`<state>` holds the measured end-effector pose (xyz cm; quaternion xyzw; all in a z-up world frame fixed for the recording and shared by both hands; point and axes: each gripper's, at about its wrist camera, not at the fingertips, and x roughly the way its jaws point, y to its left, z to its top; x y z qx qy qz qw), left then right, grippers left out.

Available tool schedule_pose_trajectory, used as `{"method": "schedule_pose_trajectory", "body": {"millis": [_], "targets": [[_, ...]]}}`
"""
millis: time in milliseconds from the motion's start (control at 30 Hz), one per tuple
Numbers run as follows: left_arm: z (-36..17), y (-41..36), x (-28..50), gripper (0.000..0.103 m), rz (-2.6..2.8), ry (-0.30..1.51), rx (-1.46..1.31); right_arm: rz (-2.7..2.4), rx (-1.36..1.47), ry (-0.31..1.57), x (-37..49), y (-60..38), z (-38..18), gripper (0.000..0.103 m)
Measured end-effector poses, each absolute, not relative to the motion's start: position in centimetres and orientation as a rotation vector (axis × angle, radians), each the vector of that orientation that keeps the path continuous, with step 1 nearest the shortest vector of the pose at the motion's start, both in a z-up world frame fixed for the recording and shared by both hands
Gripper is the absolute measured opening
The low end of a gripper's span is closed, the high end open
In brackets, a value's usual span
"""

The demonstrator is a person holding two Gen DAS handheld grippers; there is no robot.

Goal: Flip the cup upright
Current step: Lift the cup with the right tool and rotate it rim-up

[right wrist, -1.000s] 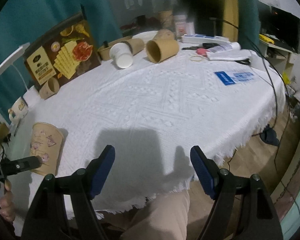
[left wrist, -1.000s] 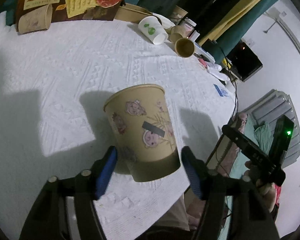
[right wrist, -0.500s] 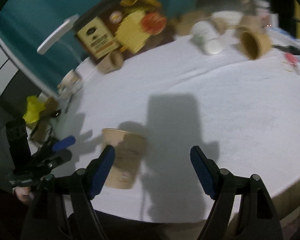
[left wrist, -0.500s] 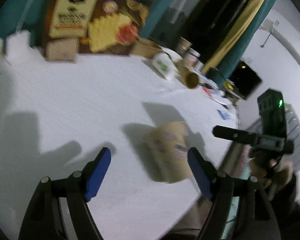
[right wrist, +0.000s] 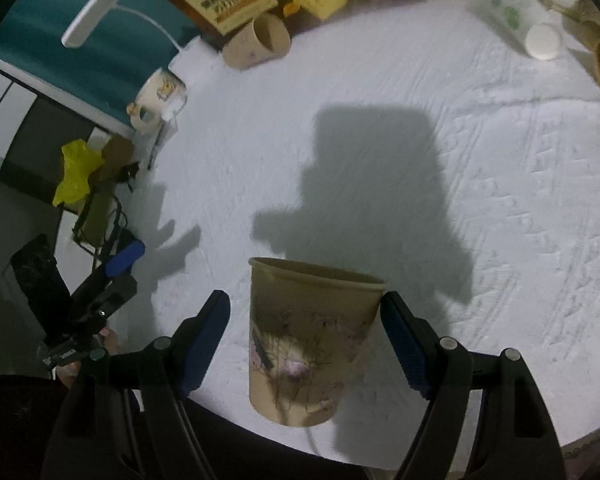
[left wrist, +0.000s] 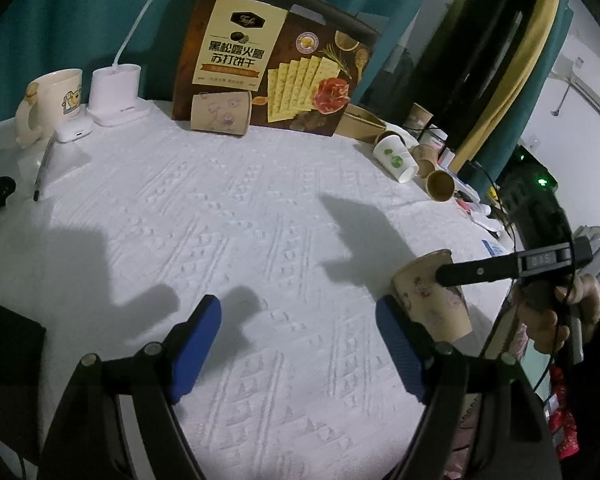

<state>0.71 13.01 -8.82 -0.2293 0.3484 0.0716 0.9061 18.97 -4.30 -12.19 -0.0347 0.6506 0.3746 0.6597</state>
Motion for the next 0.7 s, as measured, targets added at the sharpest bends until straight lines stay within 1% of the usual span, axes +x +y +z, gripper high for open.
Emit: {"method": "schedule_pose_trajectory", "body": {"millis": [267, 300, 400, 533, 700], "targets": [[-9.6, 12.4, 1.0, 0.08, 0.136, 0.759, -0.439, 0.859, -0.154, 1.518, 19.2, -2.5, -13.8, 0.075], [-9.7, 12.4, 1.0, 0.08, 0.132, 0.762, -0.443, 0.862, -0.158, 1.516, 19.2, -2.3, -13.9, 0.068], [-9.9, 12.5, 0.9, 0.08, 0.13, 0.767, -0.453, 0.876, -0.168, 1.498, 19.2, -2.1, -13.6, 0.066], [-9.9, 12.7, 0.8, 0.08, 0.142, 0.767, -0.456, 0.853, -0.175, 1.382, 19.2, -2.4, -11.8, 0.065], [-9.7, 12.6, 1.0, 0.08, 0.151, 0.757, -0.455, 0.776, -0.211, 1.085, 18.9, -3.5, -8.8, 0.065]]}}
